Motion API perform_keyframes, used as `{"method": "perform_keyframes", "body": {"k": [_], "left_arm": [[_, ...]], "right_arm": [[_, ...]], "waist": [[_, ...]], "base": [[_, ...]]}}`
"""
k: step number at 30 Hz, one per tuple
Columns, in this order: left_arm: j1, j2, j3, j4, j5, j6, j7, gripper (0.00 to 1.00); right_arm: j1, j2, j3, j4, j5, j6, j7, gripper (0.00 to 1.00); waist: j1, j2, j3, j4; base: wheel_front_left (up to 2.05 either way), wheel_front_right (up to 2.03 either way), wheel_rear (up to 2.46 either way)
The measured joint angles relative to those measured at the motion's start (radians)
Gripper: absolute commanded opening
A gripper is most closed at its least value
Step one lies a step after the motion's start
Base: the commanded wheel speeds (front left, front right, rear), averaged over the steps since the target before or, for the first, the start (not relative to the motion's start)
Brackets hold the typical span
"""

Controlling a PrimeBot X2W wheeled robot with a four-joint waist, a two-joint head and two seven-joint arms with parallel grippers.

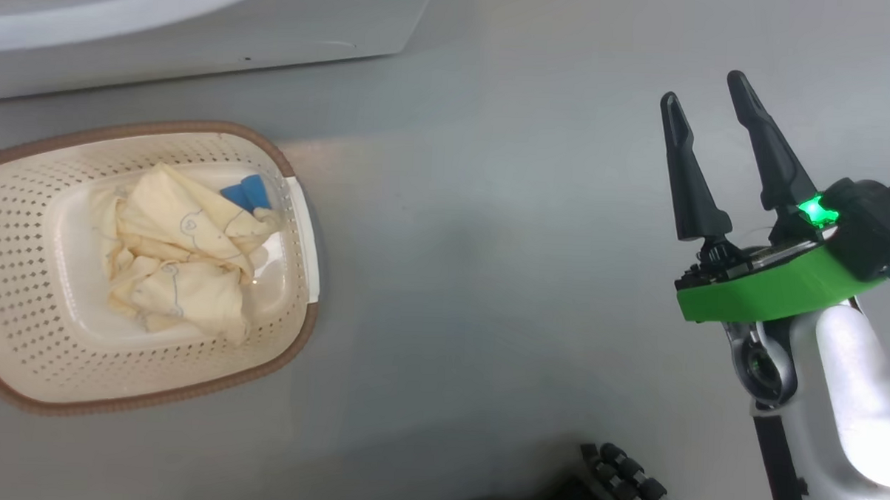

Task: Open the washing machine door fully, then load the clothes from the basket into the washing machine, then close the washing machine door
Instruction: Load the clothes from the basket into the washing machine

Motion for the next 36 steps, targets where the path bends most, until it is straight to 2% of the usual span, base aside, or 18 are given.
{"method": "perform_keyframes", "body": {"k": [10, 19, 22, 36], "left_arm": [[0.317, -0.054, 0.02, -0.204, -0.002, 0.111, -0.152, 1.0], [0.626, -0.102, -0.029, -0.444, 0.067, 0.121, -0.184, 1.0], [0.7, -0.107, -0.05, -0.486, 0.075, 0.122, -0.184, 1.0], [0.854, -0.113, -0.118, -0.572, 0.11, 0.122, -0.146, 1.0]], "right_arm": [[0.036, 0.0, -0.037, 0.013, -0.049, 0.0, 0.0, 1.0], [0.058, 0.0, -0.059, 0.018, -0.087, 0.0, 0.003, 1.0], [0.087, -0.001, -0.064, 0.018, -0.094, 0.0, 0.015, 1.0], [0.172, -0.006, -0.086, -0.006, -0.116, 0.0, 0.056, 1.0]], "waist": [[0.0, 0.0, -0.11, 0.065], [0.0, 0.0, -0.204, 0.1], [0.0, 0.0, -0.232, 0.108], [0.0, 0.0, -0.341, 0.141]], "base": [[0.0, 0.0, 0.0], [0.0, 0.0, 0.0], [0.0, 0.0, 0.0], [0.0, 0.0, 0.0]]}}
